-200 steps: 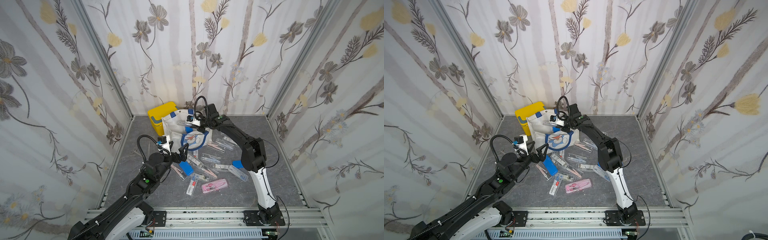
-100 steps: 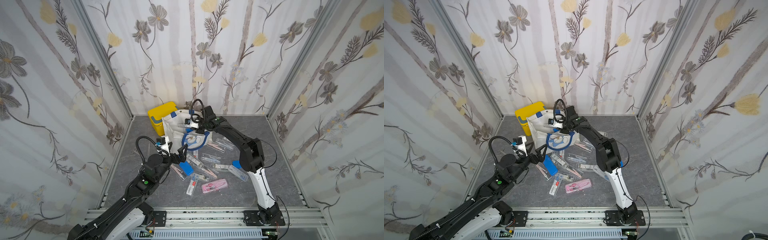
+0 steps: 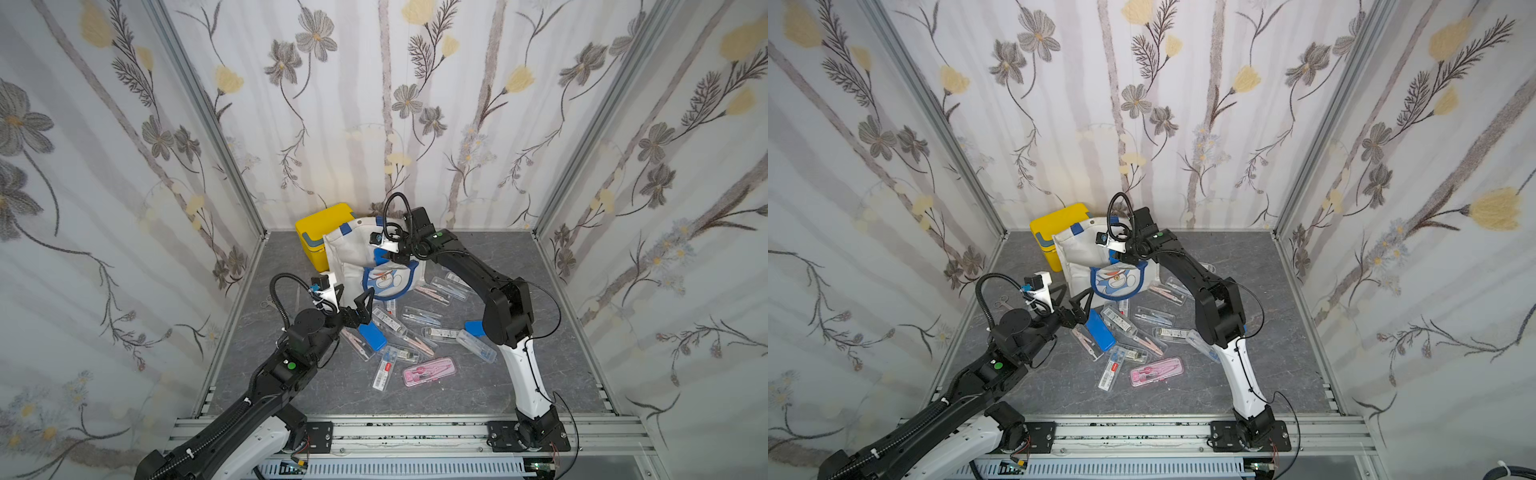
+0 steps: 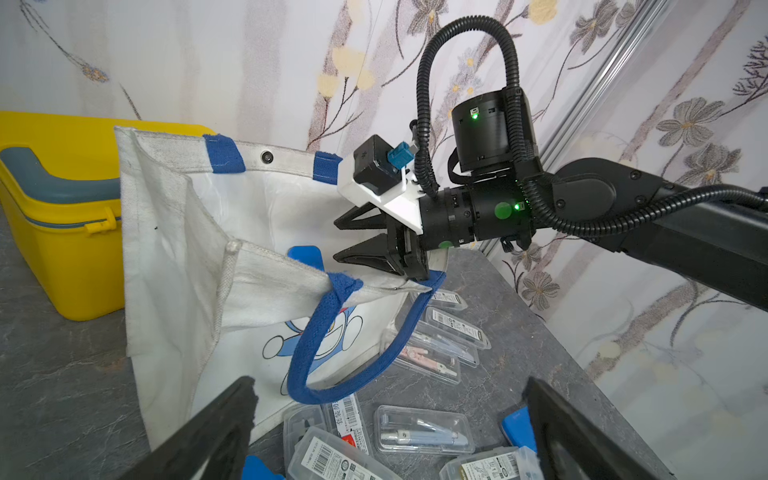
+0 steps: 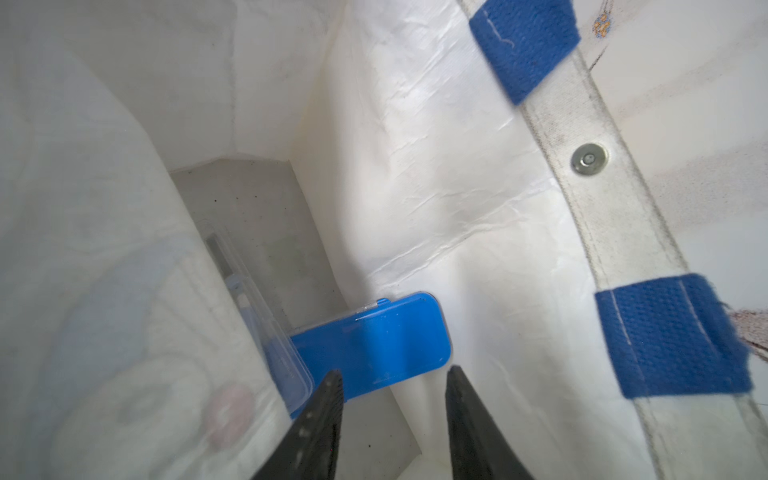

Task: Put the compass set into the canvas bag
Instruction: Place the compass set in the canvas bag, then pick up the compass set at the center of the board.

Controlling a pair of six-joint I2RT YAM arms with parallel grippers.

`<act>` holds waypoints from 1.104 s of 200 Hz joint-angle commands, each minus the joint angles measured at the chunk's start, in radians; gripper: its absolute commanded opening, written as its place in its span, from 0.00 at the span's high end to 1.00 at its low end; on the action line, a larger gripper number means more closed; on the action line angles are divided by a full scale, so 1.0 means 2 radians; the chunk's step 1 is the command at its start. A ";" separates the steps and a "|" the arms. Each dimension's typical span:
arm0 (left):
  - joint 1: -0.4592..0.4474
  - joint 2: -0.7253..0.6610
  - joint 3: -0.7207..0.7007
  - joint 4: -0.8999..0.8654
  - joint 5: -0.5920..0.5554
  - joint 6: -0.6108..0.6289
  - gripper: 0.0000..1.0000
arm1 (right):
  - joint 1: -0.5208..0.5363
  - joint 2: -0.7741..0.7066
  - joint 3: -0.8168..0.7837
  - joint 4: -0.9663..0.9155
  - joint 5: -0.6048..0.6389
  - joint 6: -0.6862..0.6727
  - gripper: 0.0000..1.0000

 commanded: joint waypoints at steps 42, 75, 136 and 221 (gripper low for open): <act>0.000 0.006 0.011 -0.022 -0.029 -0.009 0.00 | -0.001 -0.046 0.000 0.082 -0.011 0.077 0.41; 0.000 0.024 0.033 -0.057 -0.044 -0.017 0.00 | -0.003 -0.076 -0.003 0.125 0.002 0.128 0.30; 0.000 0.058 0.066 -0.104 -0.047 -0.011 0.00 | -0.006 -0.202 -0.185 0.316 0.138 0.251 0.01; -0.001 0.139 0.142 -0.200 -0.034 -0.031 0.00 | -0.035 -0.397 -0.430 0.341 0.346 0.447 0.00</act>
